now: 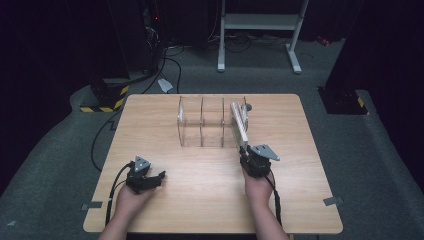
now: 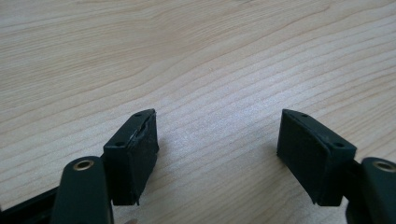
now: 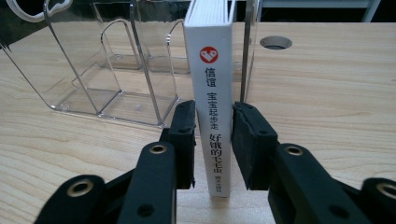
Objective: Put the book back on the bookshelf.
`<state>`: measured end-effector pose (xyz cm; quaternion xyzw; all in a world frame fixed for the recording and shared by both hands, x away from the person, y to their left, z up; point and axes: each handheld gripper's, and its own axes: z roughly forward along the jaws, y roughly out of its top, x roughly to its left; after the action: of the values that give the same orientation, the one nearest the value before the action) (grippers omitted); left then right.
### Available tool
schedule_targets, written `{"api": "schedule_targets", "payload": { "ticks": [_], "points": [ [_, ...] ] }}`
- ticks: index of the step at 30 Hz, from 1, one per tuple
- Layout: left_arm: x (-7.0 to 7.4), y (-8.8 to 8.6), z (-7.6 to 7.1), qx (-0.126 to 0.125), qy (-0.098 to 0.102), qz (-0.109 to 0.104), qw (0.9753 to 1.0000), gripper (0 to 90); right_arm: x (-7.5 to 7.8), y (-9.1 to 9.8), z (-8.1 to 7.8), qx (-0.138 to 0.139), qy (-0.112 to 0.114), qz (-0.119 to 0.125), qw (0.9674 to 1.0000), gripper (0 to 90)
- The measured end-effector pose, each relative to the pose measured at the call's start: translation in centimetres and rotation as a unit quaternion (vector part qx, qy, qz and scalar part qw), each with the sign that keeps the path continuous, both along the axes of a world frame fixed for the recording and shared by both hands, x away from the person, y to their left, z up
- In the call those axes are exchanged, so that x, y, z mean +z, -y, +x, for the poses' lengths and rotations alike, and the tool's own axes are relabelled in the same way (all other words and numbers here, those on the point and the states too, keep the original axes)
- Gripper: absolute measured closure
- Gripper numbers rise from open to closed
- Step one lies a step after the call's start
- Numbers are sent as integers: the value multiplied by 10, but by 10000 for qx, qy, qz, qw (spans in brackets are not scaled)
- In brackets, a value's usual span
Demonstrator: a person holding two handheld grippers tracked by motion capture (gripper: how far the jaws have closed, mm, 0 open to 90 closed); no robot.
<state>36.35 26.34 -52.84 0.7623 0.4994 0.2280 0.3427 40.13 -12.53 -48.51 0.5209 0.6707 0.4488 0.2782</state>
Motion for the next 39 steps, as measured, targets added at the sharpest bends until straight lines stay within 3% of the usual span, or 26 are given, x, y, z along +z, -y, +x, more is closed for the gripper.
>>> {"api": "schedule_targets", "payload": {
  "ticks": [24, 39],
  "points": [
    [0, 0, 0, -1, 0, 0, 10000, 290, -3, -9, -4, -361, 13, 77, 9993, 721],
    [0, 0, 0, -1, 1, 0, 10000, 290, 5, 5, -7, 47, 106, 132, 9998, 689]
  ]
}}
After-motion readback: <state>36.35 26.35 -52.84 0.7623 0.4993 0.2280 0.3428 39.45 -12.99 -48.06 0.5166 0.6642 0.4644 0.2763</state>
